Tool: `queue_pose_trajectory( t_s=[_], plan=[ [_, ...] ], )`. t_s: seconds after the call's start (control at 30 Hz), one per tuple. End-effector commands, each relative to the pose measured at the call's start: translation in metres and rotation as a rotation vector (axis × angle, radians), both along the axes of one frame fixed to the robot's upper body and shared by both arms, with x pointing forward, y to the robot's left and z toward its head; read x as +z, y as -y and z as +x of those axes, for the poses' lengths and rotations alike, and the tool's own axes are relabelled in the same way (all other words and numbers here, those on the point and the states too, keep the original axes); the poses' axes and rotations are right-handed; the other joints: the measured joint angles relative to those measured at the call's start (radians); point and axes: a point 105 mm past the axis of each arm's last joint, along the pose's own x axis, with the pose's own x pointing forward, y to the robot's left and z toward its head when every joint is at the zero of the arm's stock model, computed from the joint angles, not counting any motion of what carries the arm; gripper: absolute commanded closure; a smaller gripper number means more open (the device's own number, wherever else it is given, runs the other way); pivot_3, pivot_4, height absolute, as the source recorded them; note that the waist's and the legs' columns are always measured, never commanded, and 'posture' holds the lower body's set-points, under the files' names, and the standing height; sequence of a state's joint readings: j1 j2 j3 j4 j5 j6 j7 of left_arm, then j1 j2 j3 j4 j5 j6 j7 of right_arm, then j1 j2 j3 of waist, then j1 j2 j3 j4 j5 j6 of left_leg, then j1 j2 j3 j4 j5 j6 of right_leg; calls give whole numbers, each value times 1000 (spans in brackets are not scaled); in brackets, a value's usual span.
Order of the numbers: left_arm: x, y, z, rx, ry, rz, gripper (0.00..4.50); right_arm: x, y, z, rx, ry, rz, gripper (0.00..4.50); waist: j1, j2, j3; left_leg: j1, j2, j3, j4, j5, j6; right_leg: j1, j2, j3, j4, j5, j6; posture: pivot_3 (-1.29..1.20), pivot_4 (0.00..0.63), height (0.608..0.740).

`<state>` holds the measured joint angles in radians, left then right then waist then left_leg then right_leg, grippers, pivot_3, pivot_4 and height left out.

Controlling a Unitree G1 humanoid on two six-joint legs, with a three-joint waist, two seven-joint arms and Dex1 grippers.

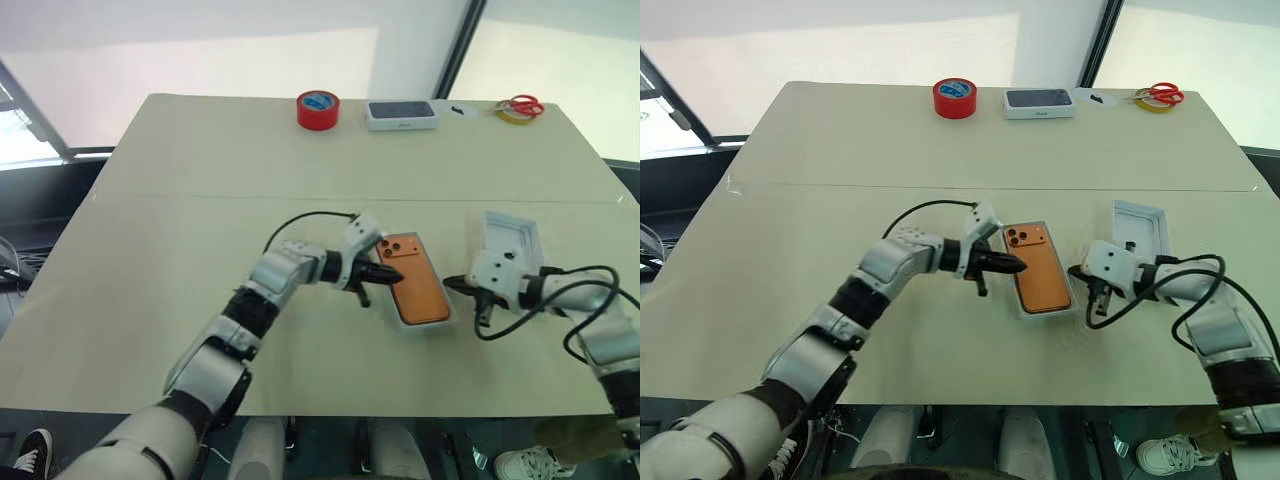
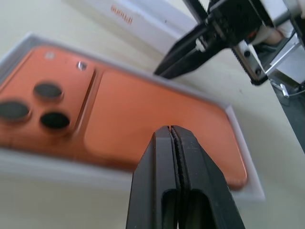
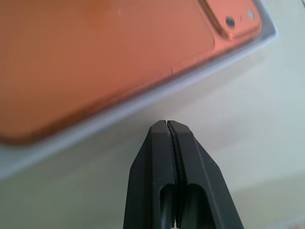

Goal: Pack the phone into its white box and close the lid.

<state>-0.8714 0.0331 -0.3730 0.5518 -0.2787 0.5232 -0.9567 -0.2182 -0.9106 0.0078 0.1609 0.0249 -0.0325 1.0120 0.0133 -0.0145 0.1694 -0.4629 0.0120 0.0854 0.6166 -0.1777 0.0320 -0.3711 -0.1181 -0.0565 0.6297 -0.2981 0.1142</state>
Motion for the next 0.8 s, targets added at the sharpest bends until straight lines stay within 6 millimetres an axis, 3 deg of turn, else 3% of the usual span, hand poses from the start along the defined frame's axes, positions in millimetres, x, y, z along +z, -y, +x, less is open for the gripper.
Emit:
queue_pose_trajectory(
  t_s=[0.03,0.17,0.3,0.4,0.57,0.63,0.73,0.8],
  plan=[
    [-1,6,-1,-28,28,0,4450,13,11,-2,-29,48,-10,4488,-4,0,0,0,0,0,0,0,0,0,0,0,0,0,0,0,150,740],
    [-4,5,-1,-38,40,2,4450,13,17,-3,-46,55,-22,4488,-3,1,0,1,2,0,0,0,0,-1,2,0,1,0,0,0,150,740],
    [21,-10,10,15,26,-77,4450,17,15,-2,-42,68,-5,4488,-3,1,0,1,2,0,1,0,-1,0,2,0,2,-1,-1,0,150,740],
    [28,-29,6,-12,69,-46,4450,22,9,1,-32,83,32,4488,-5,1,1,0,2,0,2,0,0,-1,2,0,2,-1,-1,0,150,740],
    [-2,-67,-17,-79,78,162,4450,17,-3,1,11,54,54,4488,-8,3,0,1,3,0,0,3,-5,0,3,0,2,0,1,0,150,740],
    [-12,-72,-18,-60,58,200,4450,15,-4,1,20,46,53,4488,-3,3,0,1,3,0,0,3,-5,0,3,0,2,0,1,0,150,740],
    [-25,-69,-14,-23,77,228,4450,11,-6,-2,38,13,49,4488,2,4,0,1,2,-2,3,0,-1,-2,2,0,2,-1,-3,0,150,740],
    [-24,-52,-5,31,84,174,4450,7,-6,-5,50,-19,41,4488,2,5,0,1,2,-2,7,-3,0,1,0,0,1,-1,-3,0,150,740]
  ],
)
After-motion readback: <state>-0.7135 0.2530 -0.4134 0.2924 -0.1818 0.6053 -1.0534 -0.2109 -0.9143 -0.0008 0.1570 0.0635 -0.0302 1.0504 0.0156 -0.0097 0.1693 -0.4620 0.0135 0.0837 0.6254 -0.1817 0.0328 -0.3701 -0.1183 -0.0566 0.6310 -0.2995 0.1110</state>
